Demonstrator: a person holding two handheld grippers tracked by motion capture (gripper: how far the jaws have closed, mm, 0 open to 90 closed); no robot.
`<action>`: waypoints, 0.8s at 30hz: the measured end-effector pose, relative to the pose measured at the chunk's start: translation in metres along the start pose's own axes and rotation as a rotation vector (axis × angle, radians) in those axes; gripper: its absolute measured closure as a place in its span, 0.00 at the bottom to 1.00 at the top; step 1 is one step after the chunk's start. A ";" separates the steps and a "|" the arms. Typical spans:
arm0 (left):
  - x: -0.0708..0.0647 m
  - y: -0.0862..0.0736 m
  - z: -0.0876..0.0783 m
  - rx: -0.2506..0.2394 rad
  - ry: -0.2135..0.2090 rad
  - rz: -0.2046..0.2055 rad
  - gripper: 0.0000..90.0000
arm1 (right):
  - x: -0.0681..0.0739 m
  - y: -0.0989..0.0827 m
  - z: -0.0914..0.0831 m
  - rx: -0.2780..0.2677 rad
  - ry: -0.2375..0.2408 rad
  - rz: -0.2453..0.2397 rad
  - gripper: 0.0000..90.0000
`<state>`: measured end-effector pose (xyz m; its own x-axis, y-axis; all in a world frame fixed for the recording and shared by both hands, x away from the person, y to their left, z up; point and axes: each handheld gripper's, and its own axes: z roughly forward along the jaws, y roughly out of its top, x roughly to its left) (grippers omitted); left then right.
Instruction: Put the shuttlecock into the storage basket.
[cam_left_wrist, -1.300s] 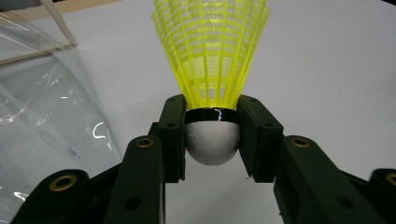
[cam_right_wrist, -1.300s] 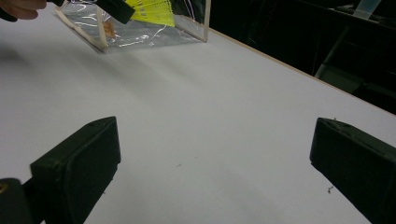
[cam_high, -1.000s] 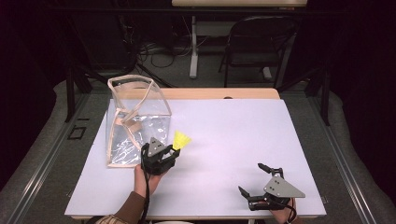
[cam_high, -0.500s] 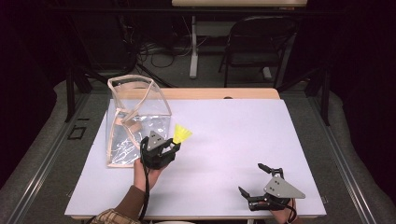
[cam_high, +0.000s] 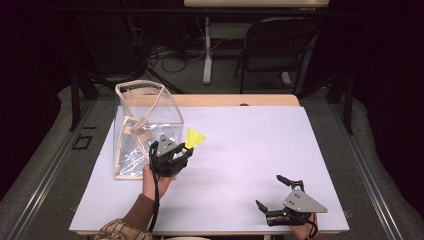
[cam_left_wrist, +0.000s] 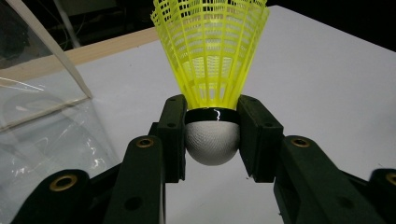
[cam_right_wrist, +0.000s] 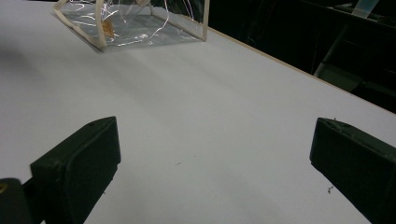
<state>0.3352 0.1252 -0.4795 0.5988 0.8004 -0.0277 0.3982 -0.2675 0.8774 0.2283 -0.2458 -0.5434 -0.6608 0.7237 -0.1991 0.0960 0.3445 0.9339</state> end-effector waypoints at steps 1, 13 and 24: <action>0.000 0.001 0.000 -0.003 -0.001 -0.002 0.72 | 0.000 0.000 0.000 0.000 0.000 0.000 0.01; 0.001 0.016 -0.005 -0.032 0.008 0.017 0.72 | 0.000 0.000 0.000 -0.003 -0.001 -0.002 0.01; 0.003 0.033 -0.010 -0.069 0.025 0.039 0.72 | 0.000 0.000 -0.001 -0.002 -0.001 -0.004 0.01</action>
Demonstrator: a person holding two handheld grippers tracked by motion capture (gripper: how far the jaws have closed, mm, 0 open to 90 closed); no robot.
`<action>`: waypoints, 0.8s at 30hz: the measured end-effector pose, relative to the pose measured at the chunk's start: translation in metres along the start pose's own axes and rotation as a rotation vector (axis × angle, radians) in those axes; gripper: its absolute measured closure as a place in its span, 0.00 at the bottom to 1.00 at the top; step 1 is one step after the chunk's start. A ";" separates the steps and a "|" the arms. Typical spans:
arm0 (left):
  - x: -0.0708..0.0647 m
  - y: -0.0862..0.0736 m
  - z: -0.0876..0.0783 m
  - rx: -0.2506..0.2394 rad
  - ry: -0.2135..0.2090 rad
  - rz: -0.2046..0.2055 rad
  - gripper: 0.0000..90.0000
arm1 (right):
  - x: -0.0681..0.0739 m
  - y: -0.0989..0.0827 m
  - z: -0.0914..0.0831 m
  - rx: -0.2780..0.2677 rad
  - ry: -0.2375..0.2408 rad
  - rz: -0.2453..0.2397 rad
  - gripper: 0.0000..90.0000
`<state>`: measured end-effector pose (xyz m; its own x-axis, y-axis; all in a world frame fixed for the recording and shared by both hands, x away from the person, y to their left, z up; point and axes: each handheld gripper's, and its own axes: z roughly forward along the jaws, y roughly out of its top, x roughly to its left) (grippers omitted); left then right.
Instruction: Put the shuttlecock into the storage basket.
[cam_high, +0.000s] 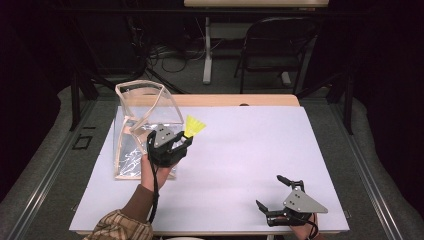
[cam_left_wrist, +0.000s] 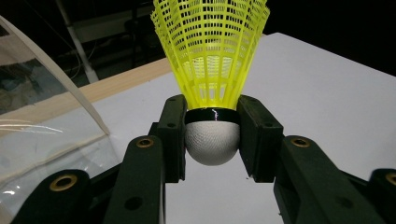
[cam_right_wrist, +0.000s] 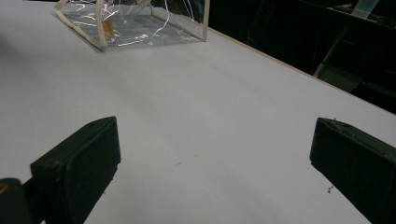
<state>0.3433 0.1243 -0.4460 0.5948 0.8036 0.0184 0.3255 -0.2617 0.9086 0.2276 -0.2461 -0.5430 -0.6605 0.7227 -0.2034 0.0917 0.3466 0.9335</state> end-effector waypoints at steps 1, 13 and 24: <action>0.000 0.002 0.000 -0.003 0.003 0.001 0.72 | 0.000 0.000 0.000 0.001 0.000 -0.001 0.01; 0.008 0.017 0.004 -0.011 0.010 0.012 0.72 | 0.000 0.000 0.001 0.000 0.003 0.001 0.01; 0.013 0.026 0.008 -0.016 0.021 0.023 0.72 | 0.000 0.000 0.001 0.000 0.003 0.005 0.01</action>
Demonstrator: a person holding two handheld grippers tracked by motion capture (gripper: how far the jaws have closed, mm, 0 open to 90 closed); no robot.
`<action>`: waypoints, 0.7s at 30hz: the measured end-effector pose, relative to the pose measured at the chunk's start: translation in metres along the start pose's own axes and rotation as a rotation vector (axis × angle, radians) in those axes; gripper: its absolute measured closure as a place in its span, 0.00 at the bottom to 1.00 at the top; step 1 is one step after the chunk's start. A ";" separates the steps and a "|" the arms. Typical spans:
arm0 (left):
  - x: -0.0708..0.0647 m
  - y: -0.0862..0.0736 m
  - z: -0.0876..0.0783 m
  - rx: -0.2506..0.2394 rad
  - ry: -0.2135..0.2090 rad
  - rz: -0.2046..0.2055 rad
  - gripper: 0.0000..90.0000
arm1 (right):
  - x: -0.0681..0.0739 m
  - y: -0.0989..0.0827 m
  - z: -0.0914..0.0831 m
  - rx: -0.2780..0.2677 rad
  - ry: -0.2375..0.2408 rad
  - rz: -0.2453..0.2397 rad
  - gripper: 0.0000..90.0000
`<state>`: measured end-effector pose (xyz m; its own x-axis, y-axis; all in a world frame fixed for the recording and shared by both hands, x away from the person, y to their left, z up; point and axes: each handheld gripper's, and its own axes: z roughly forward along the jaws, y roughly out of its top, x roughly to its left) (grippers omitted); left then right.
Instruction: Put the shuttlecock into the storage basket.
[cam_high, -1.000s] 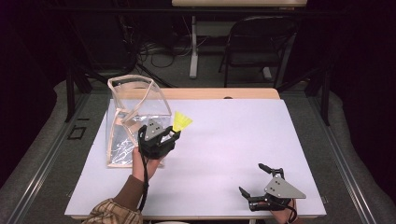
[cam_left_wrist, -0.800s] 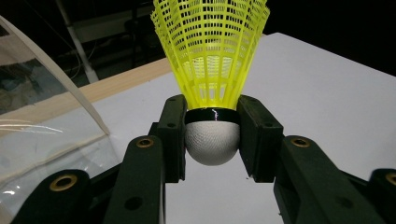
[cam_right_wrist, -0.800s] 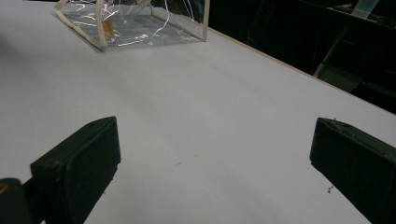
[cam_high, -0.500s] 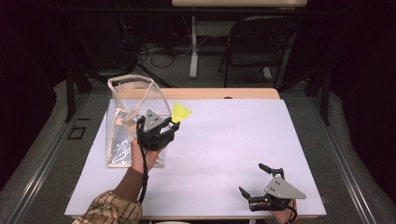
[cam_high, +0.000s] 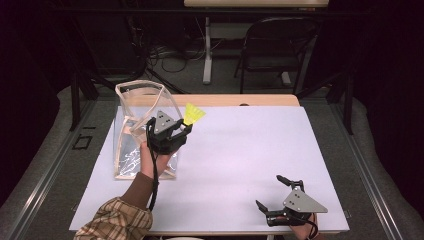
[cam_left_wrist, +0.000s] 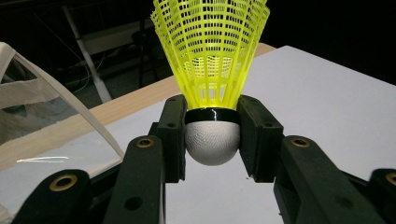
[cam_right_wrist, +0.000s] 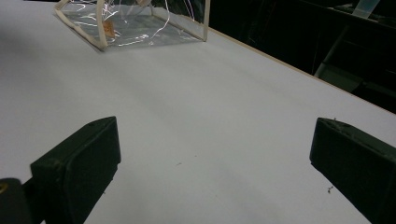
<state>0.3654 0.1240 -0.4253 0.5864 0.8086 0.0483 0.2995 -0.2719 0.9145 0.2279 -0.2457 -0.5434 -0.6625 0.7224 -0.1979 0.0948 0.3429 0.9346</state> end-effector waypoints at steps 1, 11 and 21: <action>0.001 0.001 0.001 0.001 0.002 0.001 0.72 | 0.000 0.000 0.000 -0.001 -0.001 -0.003 0.01; 0.007 0.007 0.005 0.000 0.011 0.004 0.72 | 0.000 0.000 0.000 0.000 -0.003 -0.003 0.01; 0.014 0.012 0.010 0.005 0.014 0.007 0.72 | 0.000 0.000 0.000 0.002 -0.004 -0.004 0.01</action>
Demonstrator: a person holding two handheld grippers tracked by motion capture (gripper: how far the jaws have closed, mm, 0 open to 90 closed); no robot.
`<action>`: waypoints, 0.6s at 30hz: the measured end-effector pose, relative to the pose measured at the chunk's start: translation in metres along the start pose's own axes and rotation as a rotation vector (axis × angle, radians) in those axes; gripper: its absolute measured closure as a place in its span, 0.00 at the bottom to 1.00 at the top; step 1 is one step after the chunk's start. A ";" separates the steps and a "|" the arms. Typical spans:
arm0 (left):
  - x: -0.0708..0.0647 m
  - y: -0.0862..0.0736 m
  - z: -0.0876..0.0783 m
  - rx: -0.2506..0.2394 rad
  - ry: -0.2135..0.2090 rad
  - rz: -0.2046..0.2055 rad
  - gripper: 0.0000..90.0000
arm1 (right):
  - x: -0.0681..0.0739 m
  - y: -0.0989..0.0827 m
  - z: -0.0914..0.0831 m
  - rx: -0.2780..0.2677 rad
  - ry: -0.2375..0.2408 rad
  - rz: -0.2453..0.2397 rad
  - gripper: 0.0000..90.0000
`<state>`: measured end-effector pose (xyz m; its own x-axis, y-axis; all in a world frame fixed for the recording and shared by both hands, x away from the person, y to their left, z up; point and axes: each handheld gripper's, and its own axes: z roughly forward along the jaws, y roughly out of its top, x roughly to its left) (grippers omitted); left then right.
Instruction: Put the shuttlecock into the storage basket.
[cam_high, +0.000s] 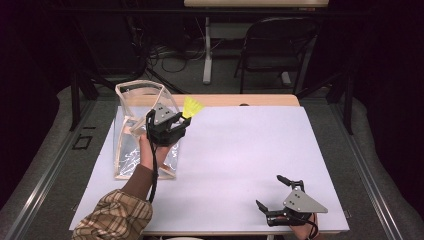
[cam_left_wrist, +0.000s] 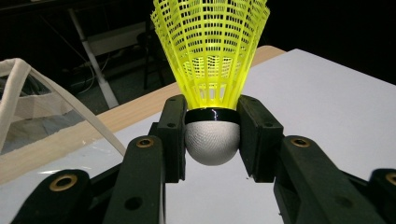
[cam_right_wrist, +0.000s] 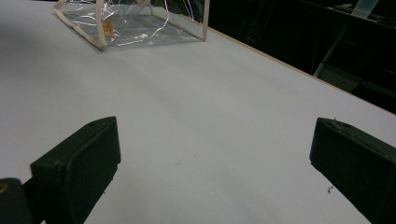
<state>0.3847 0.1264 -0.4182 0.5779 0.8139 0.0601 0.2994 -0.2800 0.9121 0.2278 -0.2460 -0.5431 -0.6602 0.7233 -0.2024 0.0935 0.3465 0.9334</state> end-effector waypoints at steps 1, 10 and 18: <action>0.001 0.001 0.000 0.002 0.001 -0.001 0.72 | 0.000 0.000 0.000 0.000 0.000 0.000 0.01; 0.006 0.003 0.005 0.009 0.008 -0.002 0.72 | 0.000 0.000 0.000 0.001 0.000 -0.001 0.01; 0.010 0.006 0.007 0.010 0.009 0.003 0.72 | 0.000 0.000 0.000 0.003 -0.002 0.002 0.02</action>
<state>0.3976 0.1287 -0.4151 0.5718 0.8177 0.0668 0.3049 -0.2874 0.9080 0.2279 -0.2457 -0.5433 -0.6588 0.7250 -0.2008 0.0968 0.3464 0.9331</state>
